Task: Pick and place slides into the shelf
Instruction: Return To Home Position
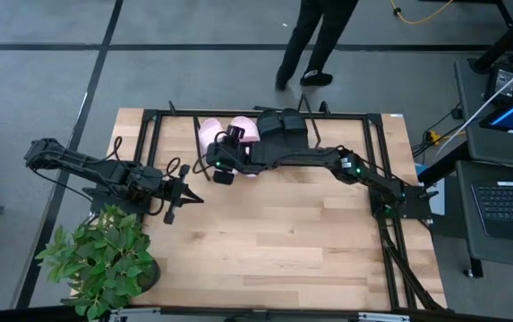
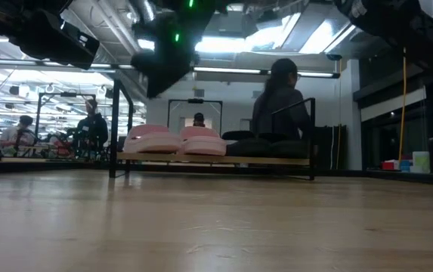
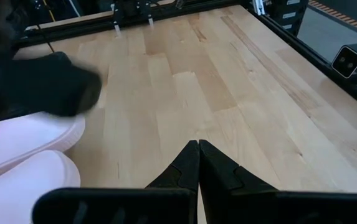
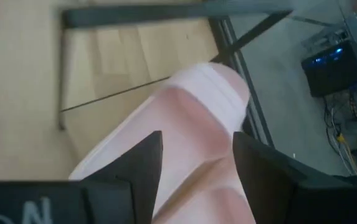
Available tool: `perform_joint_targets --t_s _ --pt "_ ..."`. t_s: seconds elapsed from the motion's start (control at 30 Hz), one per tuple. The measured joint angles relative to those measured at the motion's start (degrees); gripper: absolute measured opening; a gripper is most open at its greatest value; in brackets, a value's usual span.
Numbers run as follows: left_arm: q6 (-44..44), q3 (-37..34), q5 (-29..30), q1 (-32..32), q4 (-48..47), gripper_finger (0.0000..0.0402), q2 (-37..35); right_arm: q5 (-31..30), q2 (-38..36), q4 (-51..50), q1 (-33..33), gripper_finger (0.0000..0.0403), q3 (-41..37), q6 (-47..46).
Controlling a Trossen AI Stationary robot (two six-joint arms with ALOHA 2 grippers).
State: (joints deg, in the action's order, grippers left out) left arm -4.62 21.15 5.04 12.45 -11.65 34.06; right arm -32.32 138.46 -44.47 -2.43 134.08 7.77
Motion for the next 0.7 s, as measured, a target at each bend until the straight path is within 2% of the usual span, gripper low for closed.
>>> perform_joint_targets --t_s 0.2,0.43,0.7 --pt "-0.4 0.0 0.0 0.0 0.0 0.0000 0.0 -0.8 -3.4 -3.4 2.9 0.0196 -0.4 2.9" --pt "-0.4 0.0 0.0 0.0 0.1 0.0000 0.0 -1.1 -3.6 -2.9 3.6 0.0196 -0.4 3.0" --pt "-0.1 0.0 0.0 0.0 0.5 0.0000 0.0 -1.0 -3.5 -2.5 3.4 0.0190 -0.4 -0.3"
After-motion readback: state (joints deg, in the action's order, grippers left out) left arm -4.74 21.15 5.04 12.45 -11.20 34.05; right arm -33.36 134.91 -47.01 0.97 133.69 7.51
